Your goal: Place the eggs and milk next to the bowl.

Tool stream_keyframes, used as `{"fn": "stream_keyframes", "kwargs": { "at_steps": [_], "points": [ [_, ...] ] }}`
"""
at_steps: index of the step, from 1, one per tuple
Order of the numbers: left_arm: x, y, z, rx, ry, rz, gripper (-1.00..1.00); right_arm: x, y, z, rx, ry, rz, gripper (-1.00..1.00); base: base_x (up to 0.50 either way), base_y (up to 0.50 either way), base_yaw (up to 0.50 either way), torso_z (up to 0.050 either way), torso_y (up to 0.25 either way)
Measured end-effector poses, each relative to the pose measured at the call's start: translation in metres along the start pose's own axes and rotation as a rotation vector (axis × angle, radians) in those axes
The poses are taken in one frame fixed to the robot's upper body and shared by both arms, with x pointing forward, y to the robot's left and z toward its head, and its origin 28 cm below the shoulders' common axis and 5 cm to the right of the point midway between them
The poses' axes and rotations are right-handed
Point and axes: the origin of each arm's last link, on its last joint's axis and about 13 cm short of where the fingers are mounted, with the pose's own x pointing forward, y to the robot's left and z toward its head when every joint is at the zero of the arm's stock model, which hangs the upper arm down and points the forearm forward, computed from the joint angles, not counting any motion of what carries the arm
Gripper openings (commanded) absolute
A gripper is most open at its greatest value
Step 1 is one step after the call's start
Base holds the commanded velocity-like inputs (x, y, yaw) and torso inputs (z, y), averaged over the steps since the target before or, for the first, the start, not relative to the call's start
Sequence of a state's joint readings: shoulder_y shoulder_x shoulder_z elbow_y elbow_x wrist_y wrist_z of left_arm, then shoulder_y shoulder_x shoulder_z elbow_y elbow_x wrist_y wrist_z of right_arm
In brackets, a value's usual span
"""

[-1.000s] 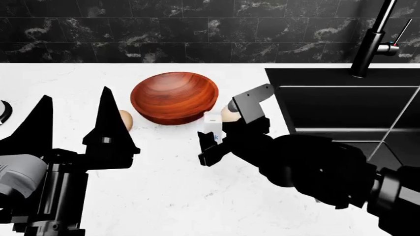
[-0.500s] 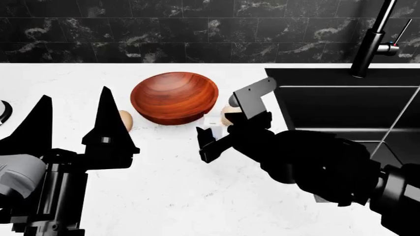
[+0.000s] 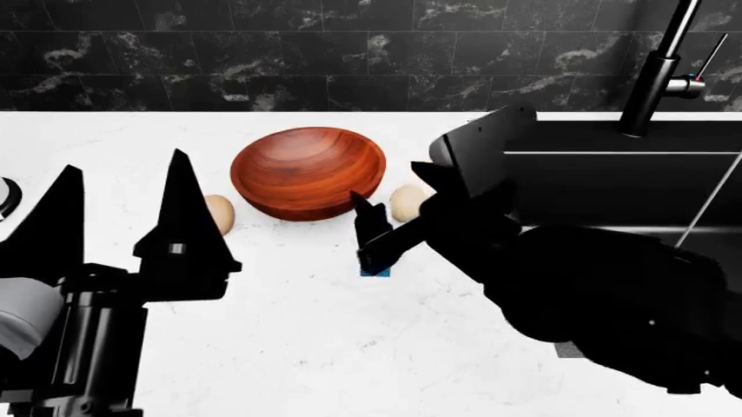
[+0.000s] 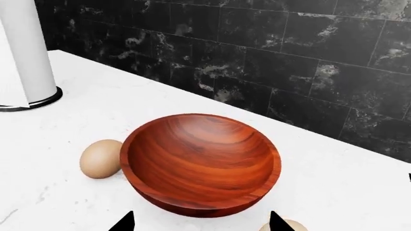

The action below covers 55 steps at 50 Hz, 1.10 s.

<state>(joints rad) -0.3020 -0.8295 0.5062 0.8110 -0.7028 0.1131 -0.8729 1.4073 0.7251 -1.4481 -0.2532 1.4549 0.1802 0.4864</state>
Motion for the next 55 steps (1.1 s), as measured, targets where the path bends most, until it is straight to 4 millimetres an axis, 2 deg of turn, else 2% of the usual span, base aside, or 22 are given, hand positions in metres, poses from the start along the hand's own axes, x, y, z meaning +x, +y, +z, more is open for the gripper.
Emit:
{"fn": "stream_keyframes", "kwargs": {
  "at_steps": [12,29,43,55],
  "points": [
    [-0.003,-0.002,0.007,-0.007,-0.017,-0.019,1.00,-0.042,0.014,0.012,-0.028,-0.119,-0.073,1.00,0.00,0.00,0.00,0.000,0.000],
    [-0.012,-0.006,0.018,-0.009,-0.047,-0.062,1.00,-0.108,0.044,-0.003,-0.034,-0.270,-0.224,1.00,0.00,0.00,0.00,0.000,0.000],
    [-0.029,-0.010,0.031,-0.013,-0.084,-0.092,1.00,-0.141,0.063,-0.017,-0.026,-0.401,-0.328,1.00,0.00,0.00,0.00,0.000,0.000],
    [-0.046,-0.010,0.038,-0.017,-0.105,-0.113,1.00,-0.169,0.065,-0.028,0.005,-0.445,-0.405,1.00,0.00,0.00,0.00,0.000,0.000]
  ]
}}
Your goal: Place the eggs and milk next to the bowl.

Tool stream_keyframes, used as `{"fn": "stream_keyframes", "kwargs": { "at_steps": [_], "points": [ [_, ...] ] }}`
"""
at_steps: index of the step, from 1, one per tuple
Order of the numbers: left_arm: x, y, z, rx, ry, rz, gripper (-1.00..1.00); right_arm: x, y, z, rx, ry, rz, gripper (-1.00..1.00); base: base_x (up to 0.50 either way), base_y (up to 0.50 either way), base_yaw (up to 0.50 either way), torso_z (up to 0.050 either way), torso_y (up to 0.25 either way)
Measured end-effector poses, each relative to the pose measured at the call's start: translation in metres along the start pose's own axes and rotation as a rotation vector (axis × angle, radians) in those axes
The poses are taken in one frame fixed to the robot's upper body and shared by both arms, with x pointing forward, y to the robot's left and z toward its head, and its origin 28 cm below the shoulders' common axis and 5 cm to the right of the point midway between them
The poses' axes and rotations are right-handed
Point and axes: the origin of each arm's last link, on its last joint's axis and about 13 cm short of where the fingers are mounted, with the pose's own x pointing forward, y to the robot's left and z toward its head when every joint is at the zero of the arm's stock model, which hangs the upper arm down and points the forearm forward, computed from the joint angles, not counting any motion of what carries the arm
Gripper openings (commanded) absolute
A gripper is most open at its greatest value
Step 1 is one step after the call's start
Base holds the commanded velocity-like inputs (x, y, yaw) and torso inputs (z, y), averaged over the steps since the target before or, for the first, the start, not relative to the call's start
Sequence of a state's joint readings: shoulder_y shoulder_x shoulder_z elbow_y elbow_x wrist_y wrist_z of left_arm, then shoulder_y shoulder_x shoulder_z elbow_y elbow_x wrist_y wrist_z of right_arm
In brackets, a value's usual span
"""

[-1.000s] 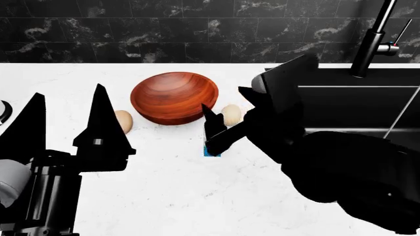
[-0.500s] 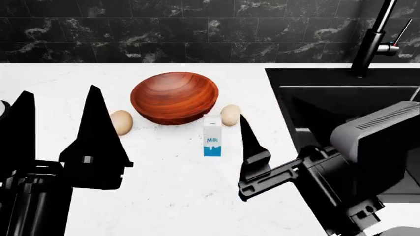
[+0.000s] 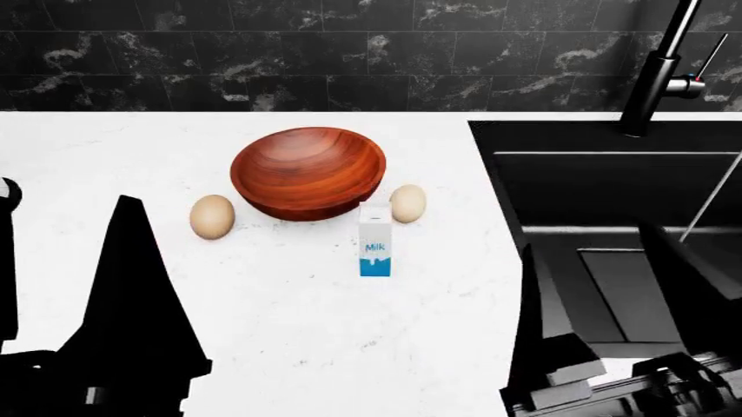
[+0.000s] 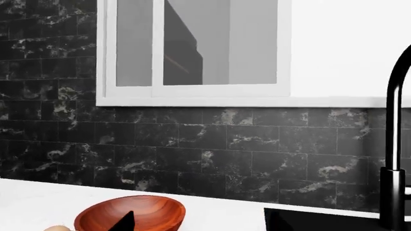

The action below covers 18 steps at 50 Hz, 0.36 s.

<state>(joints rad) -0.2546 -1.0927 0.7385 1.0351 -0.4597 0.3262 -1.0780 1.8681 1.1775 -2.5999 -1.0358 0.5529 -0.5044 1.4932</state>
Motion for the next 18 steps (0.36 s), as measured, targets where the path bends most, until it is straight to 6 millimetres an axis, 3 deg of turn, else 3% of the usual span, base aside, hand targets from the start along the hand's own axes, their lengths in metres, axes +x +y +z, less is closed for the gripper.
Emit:
{"fn": "stream_keyframes", "kwargs": {
  "at_steps": [18],
  "points": [
    [-0.023,0.003,0.015,-0.016,-0.041,0.018,1.00,-0.037,-0.012,0.000,0.012,-0.064,-0.075,1.00,0.00,0.00,0.00,0.000,0.000]
  ]
}}
